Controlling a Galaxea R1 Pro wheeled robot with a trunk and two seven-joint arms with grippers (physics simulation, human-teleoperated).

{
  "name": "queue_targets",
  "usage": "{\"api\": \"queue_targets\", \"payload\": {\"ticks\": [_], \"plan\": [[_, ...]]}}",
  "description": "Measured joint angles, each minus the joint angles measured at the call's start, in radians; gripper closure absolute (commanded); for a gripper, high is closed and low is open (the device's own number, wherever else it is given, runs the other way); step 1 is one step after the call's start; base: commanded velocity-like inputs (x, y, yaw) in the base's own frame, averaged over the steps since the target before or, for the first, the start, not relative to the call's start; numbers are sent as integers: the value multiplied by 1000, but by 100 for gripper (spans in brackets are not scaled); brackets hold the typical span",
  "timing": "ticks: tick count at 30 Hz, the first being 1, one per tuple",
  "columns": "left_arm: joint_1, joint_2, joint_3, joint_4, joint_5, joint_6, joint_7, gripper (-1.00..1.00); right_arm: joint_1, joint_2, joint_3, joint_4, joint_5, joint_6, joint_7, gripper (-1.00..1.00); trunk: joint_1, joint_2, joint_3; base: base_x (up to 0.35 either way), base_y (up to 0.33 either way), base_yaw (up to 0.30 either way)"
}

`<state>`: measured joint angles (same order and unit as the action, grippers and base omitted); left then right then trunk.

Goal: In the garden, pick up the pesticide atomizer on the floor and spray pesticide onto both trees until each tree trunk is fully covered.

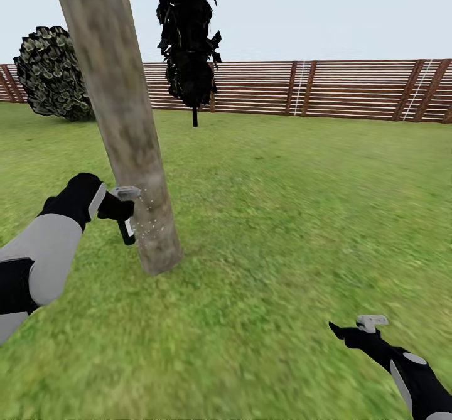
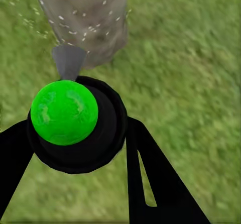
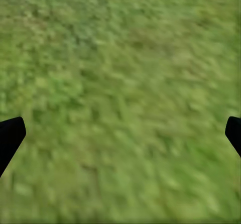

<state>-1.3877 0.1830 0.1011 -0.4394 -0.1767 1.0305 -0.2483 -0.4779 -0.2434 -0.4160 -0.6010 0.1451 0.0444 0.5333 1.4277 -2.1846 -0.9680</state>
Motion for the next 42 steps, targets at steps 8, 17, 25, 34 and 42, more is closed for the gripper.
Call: {"api": "queue_targets", "payload": {"ticks": [8,17,25,34,42], "plan": [[-52,8,3,-32,-2,0,3,100,0,0,0,0,0,0,0,-100,0,0,0,-1,0,0],[55,5,0,-33,2,-4,2,100,0,0,1,0,0,0,0,-100,0,0,0,0,0,0],[134,9,5,-57,4,-4,-4,100,0,2,2,1,0,0,0,-100,0,0,0,0,0,0],[-28,12,3,-74,-1,-3,2,100,0,2,1,1,0,0,0,-100,0,0,0,0,0,0],[91,43,2,-83,2,-14,-8,100,0,2,1,1,0,-1,0,-100,0,0,0,0,0,0]]}}
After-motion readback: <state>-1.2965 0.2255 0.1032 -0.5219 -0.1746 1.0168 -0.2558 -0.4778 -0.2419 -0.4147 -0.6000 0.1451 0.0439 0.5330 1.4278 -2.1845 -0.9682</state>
